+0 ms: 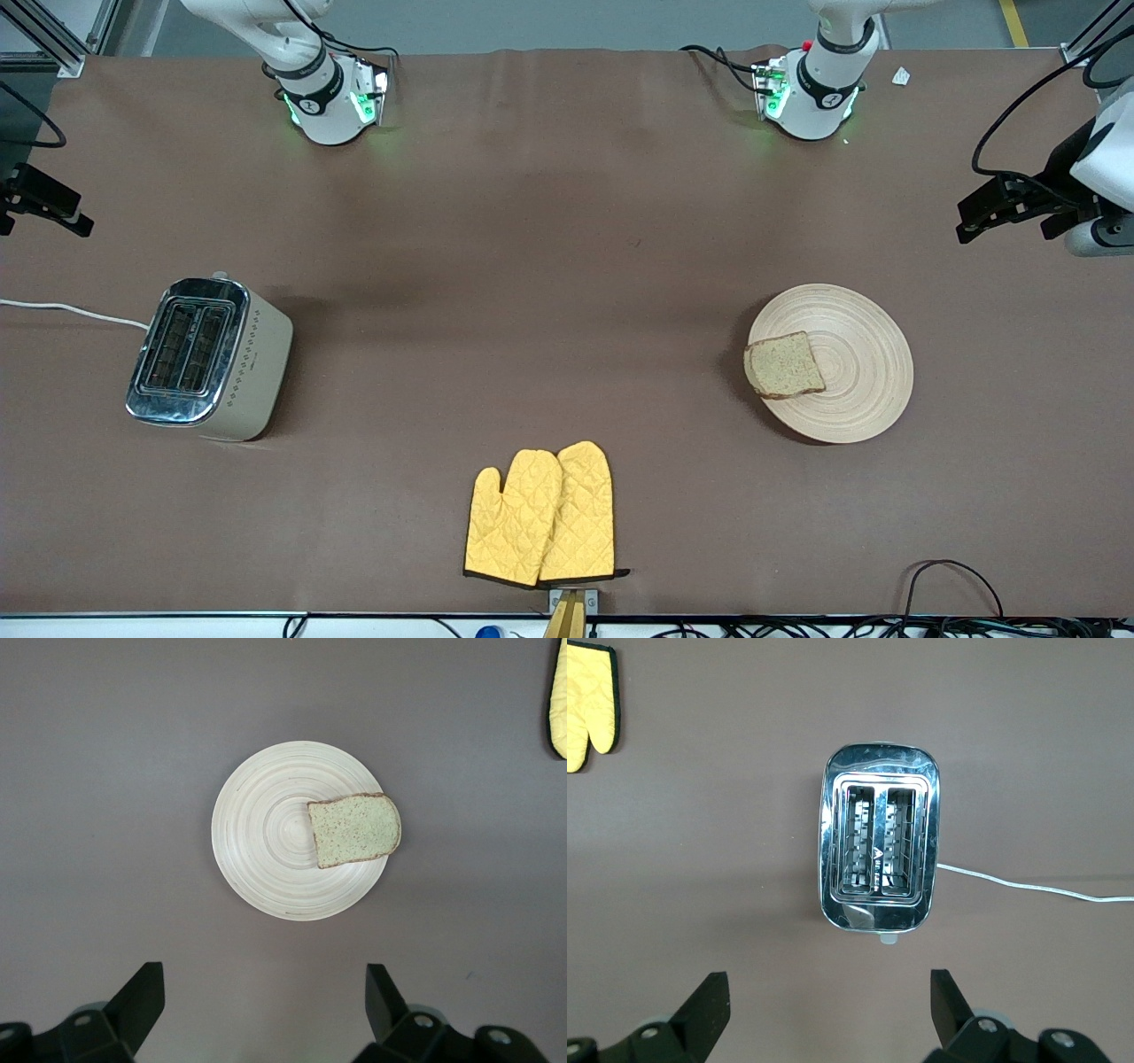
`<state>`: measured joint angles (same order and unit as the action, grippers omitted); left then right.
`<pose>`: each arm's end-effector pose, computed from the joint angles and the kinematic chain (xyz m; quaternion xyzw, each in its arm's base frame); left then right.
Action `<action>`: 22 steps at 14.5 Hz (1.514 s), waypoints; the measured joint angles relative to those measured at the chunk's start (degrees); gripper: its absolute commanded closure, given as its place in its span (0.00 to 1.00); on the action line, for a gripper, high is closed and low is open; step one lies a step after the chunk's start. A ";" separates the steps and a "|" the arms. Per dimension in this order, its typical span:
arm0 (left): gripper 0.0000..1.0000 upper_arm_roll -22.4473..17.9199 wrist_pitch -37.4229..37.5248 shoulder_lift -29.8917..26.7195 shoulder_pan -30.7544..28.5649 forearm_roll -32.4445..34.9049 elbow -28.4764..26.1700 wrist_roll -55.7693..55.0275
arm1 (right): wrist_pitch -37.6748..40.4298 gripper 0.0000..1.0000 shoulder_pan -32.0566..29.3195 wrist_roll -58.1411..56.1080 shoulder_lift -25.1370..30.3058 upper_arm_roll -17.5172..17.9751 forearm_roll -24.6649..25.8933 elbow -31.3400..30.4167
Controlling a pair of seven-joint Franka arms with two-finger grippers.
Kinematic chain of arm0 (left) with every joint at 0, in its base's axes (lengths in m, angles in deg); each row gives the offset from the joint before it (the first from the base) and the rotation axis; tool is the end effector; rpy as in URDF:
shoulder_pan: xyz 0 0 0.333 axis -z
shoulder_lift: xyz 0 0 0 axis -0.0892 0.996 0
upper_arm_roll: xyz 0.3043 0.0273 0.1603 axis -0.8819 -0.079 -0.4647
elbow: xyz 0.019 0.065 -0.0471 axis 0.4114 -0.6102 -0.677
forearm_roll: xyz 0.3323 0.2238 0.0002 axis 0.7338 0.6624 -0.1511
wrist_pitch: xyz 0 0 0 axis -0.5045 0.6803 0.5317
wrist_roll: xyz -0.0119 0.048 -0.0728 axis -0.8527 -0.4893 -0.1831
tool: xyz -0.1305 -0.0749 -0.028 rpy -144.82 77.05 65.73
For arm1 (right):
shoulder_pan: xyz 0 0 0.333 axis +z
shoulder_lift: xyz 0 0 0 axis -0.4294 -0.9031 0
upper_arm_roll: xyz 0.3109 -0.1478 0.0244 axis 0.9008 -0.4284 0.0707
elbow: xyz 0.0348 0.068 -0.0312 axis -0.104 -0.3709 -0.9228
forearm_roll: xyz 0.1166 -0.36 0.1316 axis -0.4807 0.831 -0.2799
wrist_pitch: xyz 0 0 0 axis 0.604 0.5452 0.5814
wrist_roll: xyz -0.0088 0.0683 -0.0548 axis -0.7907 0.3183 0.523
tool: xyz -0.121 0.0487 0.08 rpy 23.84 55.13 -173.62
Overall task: Move plate and put bread in toaster
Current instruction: 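Reach the left gripper toward the rim of the wooden plate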
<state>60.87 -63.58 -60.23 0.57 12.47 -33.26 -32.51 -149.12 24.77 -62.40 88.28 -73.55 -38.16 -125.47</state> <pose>0.5659 -0.0570 0.6295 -0.9999 -0.0086 -0.0018 0.0119 0.5456 -0.0595 0.6332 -0.9995 0.0245 -0.0176 0.0132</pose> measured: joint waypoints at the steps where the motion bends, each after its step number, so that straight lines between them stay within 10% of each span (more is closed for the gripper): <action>1: 0.00 0.04 0.00 0.00 0.01 0.04 0.04 0.00 | 0.00 0.00 0.00 0.01 0.00 0.00 0.00 0.00; 10: 0.00 -1.40 -0.02 2.67 -3.57 -3.11 0.51 3.13 | 0.01 0.00 -0.03 0.05 0.00 -0.08 0.00 0.00; 22: 0.00 -2.12 -11.40 30.56 -19.58 -23.53 0.09 27.98 | 0.04 0.00 -0.04 0.05 0.00 -0.12 0.00 -0.02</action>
<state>58.75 -74.99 -29.67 -19.01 -11.06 -33.17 -4.53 -149.07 24.73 -62.35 88.27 -73.66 -38.16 -125.49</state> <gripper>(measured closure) 0.000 0.000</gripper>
